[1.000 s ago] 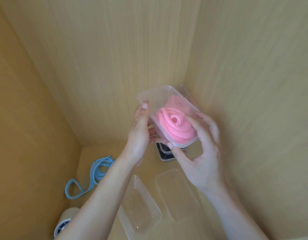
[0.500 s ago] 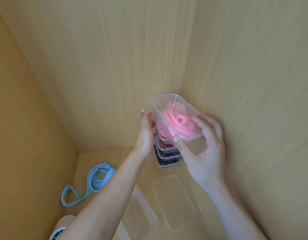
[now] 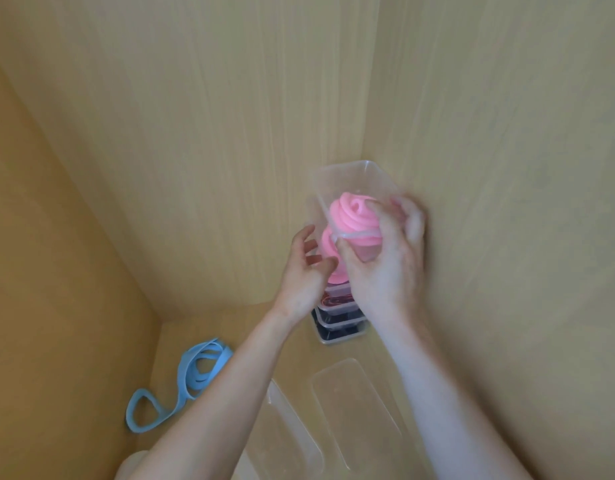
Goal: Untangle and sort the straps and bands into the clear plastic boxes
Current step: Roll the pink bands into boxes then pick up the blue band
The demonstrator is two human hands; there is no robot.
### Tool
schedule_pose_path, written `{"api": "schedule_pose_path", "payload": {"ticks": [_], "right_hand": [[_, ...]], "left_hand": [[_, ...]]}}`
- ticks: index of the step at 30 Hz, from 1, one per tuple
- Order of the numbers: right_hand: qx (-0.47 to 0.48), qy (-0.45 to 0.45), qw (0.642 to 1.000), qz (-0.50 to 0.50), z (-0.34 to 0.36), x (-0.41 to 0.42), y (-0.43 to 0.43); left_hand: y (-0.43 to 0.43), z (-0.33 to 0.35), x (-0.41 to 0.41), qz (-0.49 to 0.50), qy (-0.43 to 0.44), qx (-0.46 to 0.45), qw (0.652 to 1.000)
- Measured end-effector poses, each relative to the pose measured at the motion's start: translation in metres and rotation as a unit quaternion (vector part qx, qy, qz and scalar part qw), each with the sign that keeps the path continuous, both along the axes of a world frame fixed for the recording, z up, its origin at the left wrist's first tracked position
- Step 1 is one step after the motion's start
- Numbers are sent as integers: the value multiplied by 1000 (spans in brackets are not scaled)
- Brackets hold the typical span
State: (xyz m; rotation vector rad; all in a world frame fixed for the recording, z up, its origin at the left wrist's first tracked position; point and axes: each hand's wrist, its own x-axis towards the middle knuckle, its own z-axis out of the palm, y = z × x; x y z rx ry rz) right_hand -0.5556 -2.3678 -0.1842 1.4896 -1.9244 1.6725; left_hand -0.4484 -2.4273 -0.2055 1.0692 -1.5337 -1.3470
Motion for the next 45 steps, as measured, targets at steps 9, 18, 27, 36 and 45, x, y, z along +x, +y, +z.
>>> {"api": "schedule_pose_path", "payload": {"ticks": [9, 18, 27, 36, 45], "right_hand": [[59, 31, 997, -40, -21, -2, -14], [118, 70, 988, -72, -20, -2, -29], [144, 54, 988, -16, -12, -10, -4], [123, 48, 990, -42, -20, -2, 19], [36, 24, 998, -48, -33, 31, 54]], "left_hand": [[-3, -3, 5, -44, -48, -10, 998], [2, -2, 9, -77, -70, -10, 994], [-2, -1, 24, -76, -67, -28, 994], [12, -2, 25, -91, -68, -56, 992], [19, -6, 41, -83, -69, -46, 993]]}}
